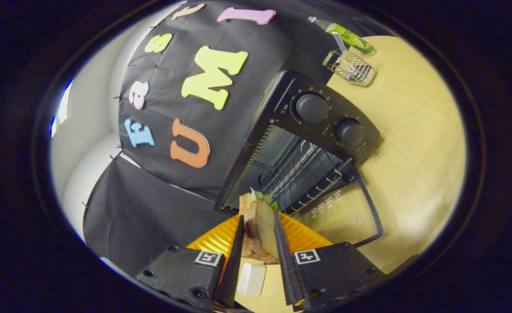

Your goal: Open the toaster oven, put the food inside, and close the toaster oven door.

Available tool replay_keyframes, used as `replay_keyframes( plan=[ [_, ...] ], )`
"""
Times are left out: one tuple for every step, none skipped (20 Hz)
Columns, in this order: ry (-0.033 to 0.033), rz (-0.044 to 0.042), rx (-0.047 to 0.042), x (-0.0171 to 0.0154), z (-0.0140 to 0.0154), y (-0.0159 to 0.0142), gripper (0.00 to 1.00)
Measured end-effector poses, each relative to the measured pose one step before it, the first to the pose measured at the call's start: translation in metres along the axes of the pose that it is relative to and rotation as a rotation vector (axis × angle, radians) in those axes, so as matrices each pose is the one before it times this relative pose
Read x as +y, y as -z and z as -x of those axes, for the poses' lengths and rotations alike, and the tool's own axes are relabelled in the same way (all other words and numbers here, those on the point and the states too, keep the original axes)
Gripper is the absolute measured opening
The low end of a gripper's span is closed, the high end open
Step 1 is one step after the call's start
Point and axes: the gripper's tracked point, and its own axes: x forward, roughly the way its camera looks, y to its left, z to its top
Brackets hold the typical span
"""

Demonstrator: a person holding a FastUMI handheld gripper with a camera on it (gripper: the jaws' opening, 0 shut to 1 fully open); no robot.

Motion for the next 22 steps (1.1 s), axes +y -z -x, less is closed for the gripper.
replay_keyframes(
  plan=[
    [-0.00410,0.00761,0.01043,0.00121,-0.00015,0.00217,0.51],
    [-0.00321,-0.00135,0.00441,-0.00002,0.00040,0.00125,0.56],
    [-0.00360,-0.00032,0.00200,0.00025,0.00142,-0.00026,0.60],
    [-0.00165,-0.00003,-0.00188,0.00001,-0.00035,-0.00081,0.61],
    [-0.00370,0.00483,0.00170,-0.00025,0.00100,0.00102,0.62],
    [-0.01274,-0.00863,-0.00090,0.00273,0.00050,-0.00090,0.62],
    [0.00668,-0.00113,0.00691,-0.00032,-0.00040,0.00106,0.64],
    [0.01426,0.01250,-0.00213,-0.00681,-0.00171,-0.00062,0.66],
    [0.01491,0.01069,0.01186,-0.00509,-0.00379,0.00369,0.68],
    [0.01113,0.00873,0.00897,-0.00436,-0.00141,0.00426,0.68],
    [0.01002,0.00703,0.00569,-0.00516,-0.00501,0.00256,0.69],
    [0.01130,-0.00113,0.01594,-0.00405,-0.00452,0.00402,0.69],
    [0.01163,-0.00290,0.03244,-0.00360,0.00160,0.00523,0.68],
    [0.00189,-0.03772,0.00816,-0.00279,-0.00133,-0.00016,0.64],
    [-0.01719,-0.05318,0.00144,0.00364,-0.00346,0.00209,0.51],
    [-0.01067,-0.03661,-0.00829,-0.00128,-0.00008,-0.00739,0.38],
    [-0.02080,-0.03682,-0.01700,0.00289,-0.00218,-0.00598,0.33],
    [-0.02529,-0.03471,-0.01458,0.00462,-0.00003,-0.00529,0.31],
    [-0.03051,-0.04119,-0.02285,0.00685,-0.00005,-0.00793,0.29],
    [-0.02395,-0.04667,-0.04100,0.00568,-0.00324,-0.01130,0.29],
    [-0.01727,-0.03798,-0.02656,0.00369,-0.00377,-0.00789,0.29],
    [-0.02485,-0.02874,-0.01983,0.00587,-0.00544,-0.00607,0.29]
  ],
)
